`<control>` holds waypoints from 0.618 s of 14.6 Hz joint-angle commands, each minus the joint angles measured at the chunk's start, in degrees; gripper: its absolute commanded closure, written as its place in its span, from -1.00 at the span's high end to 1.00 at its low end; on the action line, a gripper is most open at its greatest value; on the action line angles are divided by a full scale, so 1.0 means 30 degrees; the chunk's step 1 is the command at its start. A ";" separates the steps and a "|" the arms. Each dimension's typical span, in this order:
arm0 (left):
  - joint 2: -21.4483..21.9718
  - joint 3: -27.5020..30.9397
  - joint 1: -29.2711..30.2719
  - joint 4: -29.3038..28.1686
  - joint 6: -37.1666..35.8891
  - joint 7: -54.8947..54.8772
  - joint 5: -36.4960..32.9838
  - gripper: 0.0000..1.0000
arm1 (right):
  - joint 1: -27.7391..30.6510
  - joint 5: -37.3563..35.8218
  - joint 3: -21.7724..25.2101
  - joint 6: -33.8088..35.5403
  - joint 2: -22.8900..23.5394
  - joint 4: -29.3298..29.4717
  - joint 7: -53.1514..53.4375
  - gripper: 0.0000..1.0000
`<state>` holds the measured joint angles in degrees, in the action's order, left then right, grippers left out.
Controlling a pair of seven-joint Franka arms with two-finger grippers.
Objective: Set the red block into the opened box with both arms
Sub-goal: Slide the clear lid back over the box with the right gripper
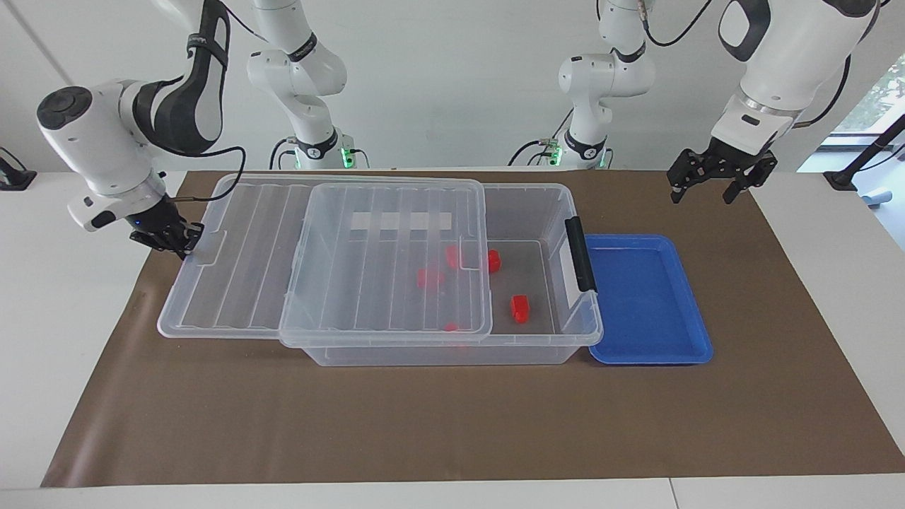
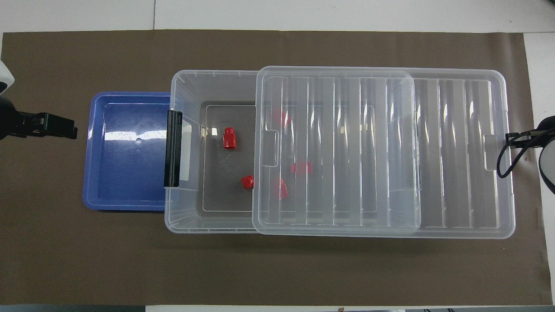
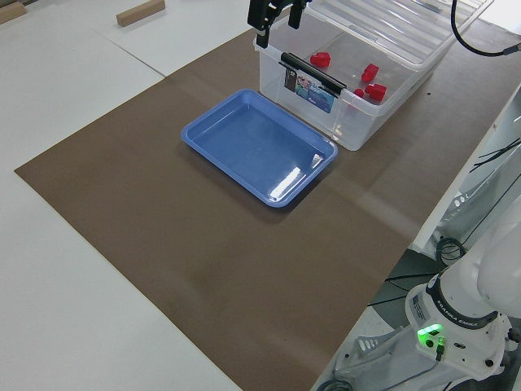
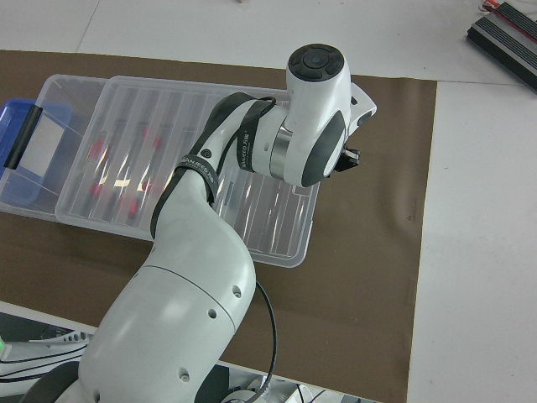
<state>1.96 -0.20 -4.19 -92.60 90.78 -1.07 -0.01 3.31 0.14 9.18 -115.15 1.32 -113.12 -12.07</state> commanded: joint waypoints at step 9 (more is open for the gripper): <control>-0.0565 -0.0257 0.0431 0.1044 -0.1489 -0.0258 0.0679 1.00 | -0.3533 0.0394 -0.0161 0.0092 -0.0263 -0.0380 0.5863 -1.00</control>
<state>0.62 -0.66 -3.46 -90.35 87.78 -1.22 1.11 -5.72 0.45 8.80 -114.90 1.30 -113.14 2.35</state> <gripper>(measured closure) 0.000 0.991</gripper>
